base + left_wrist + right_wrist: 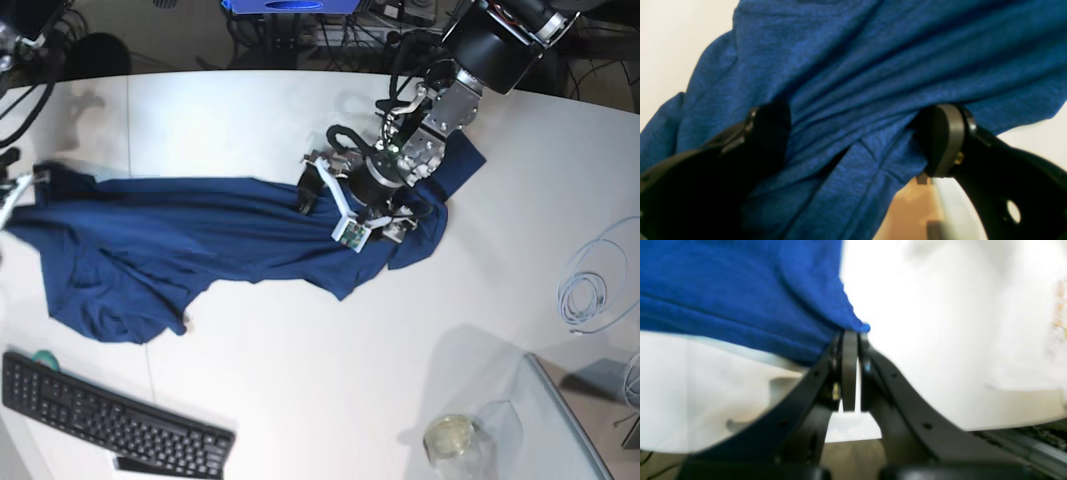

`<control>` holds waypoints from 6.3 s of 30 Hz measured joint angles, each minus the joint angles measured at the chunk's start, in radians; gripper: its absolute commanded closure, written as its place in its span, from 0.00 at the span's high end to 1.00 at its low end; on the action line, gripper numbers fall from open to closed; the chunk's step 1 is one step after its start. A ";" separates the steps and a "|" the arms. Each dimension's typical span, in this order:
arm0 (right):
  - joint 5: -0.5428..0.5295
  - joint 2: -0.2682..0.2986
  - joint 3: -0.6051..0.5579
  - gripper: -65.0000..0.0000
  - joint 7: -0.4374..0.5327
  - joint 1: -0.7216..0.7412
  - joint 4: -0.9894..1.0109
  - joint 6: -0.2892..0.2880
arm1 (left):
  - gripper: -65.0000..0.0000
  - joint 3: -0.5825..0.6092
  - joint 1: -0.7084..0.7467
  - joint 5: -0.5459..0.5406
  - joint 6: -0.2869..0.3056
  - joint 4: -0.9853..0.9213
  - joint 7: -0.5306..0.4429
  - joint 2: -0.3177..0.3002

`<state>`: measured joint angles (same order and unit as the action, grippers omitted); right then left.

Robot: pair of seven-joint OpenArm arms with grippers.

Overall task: Layout the t-shirt on the table in an organized manner, then fold the t-shirt properly
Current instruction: 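Stretch the shirt between both grippers, pulling the grippers apart, then lift the shirt with the left gripper and swing it over the cloth, then release the shirt with the left gripper and regrasp its edge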

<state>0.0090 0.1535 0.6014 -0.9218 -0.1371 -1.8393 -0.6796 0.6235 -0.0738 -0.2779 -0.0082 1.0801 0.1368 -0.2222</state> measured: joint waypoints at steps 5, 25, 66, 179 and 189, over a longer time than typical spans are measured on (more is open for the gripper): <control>-0.003 -0.053 -0.053 0.00 0.094 -0.057 0.081 0.001 | 0.86 0.000 0.035 -0.003 0.000 0.034 -0.014 -0.034; 0.000 -0.050 -0.156 0.00 0.097 0.000 -0.042 -0.002 | 0.01 -0.356 0.191 -0.019 -0.097 0.364 0.119 -0.078; 0.000 0.002 -0.327 0.00 0.106 0.154 -0.042 -0.004 | 0.92 -0.615 0.079 -0.021 -0.017 0.336 0.395 0.032; -0.186 0.076 -0.308 0.09 0.442 0.222 0.511 0.348 | 0.00 -0.166 0.066 -0.016 -0.074 0.140 0.171 -0.168; -0.189 0.030 -0.441 0.63 0.459 0.548 0.916 0.348 | 0.00 -0.553 0.224 -0.022 -0.071 0.331 0.215 -0.247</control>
<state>-0.1802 0.1837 0.1604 -0.4625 0.4110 -0.9230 -0.3313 0.0704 0.1505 -0.2996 -0.0795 1.4109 0.3519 -0.4694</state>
